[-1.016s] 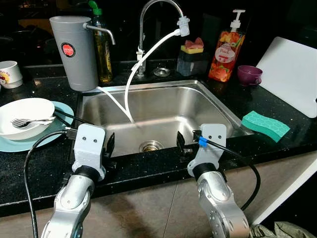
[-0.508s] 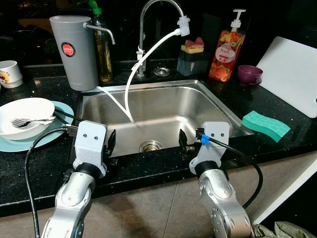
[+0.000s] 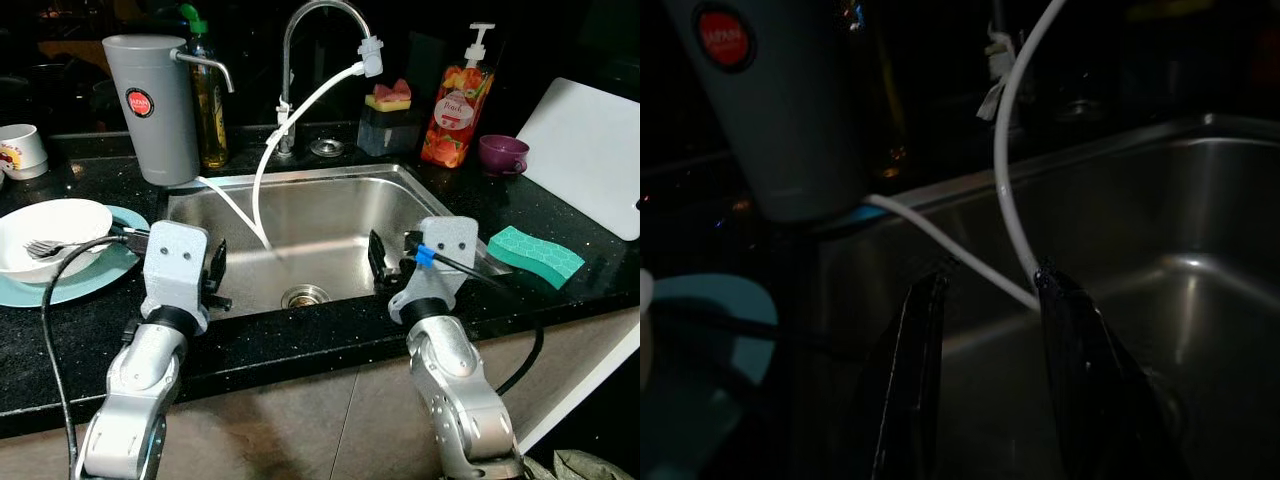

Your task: Kitchen organization

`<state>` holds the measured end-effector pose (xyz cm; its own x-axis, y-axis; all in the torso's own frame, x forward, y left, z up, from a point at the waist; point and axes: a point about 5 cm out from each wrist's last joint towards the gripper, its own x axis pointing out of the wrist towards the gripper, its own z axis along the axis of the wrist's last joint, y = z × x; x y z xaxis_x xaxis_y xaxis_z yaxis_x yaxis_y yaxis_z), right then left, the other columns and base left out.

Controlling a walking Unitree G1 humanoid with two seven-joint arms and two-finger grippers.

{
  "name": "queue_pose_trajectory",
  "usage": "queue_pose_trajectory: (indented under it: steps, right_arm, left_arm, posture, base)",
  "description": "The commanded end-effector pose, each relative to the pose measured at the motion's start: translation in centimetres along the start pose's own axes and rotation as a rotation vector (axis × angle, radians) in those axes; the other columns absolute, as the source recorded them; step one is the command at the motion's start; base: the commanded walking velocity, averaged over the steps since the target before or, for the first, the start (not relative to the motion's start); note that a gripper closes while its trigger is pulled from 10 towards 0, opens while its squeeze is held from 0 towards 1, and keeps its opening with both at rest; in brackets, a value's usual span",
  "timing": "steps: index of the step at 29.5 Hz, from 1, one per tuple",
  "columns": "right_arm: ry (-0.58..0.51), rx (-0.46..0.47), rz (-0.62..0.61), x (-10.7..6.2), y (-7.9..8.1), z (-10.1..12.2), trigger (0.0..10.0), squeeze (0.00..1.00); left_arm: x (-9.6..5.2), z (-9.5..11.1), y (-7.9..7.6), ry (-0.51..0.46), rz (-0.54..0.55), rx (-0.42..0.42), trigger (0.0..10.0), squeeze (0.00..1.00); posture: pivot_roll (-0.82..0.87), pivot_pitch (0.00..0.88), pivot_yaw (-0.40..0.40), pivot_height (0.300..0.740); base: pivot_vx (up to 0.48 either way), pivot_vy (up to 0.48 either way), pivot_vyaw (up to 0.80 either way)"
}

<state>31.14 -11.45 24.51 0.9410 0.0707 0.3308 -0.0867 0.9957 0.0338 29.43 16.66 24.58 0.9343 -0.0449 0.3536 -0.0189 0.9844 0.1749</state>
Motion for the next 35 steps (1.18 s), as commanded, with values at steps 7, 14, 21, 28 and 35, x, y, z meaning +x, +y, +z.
queue_pose_trajectory:
  steps: [7, 14, 21, 28, 35]
  right_arm:
    - [-0.012, -0.012, 0.0, -0.2, -0.2, 0.2, 10.0, 0.0]
    - [0.003, -0.011, 0.016, -0.2, 0.1, -0.2, 10.0, 0.0]
    - [0.013, -0.008, 0.021, -0.2, 0.1, -0.4, 10.0, 0.0]
    - [0.025, -0.008, 0.033, -0.3, 0.3, -0.6, 10.0, 0.0]
    - [0.024, -0.007, 0.03, -0.2, 0.2, -0.6, 10.0, 0.0]
  left_arm:
    - [0.2, 0.1, 1.9, 0.079, 0.004, 0.113, 10.0, 0.0]
    - [0.8, 1.1, 5.2, 0.058, -0.055, 0.57, 10.0, 0.0]
    - [0.3, 1.3, 5.9, 0.075, -0.072, 0.755, 10.0, 0.23]
    - [0.1, 1.2, 7.0, 0.137, -0.008, 0.752, 10.0, 1.0]
    - [0.9, 1.3, 8.1, 0.174, 0.028, 0.785, 10.0, 0.0]
  posture:
    - [0.13, 0.083, -0.026, 0.74]
    - [0.14, 0.085, -0.032, 0.74]
    - [0.15, 0.098, -0.038, 0.74]
    - [0.15, 0.113, -0.046, 0.74]
    - [0.14, 0.113, -0.044, 0.74]
  base:
    - [0.0, 0.0, 0.0]
    - [0.0, 0.0, 0.0]
    - [0.0, 0.0, 0.0]
    - [0.0, 0.0, 0.0]
    - [0.0, 0.0, 0.0]
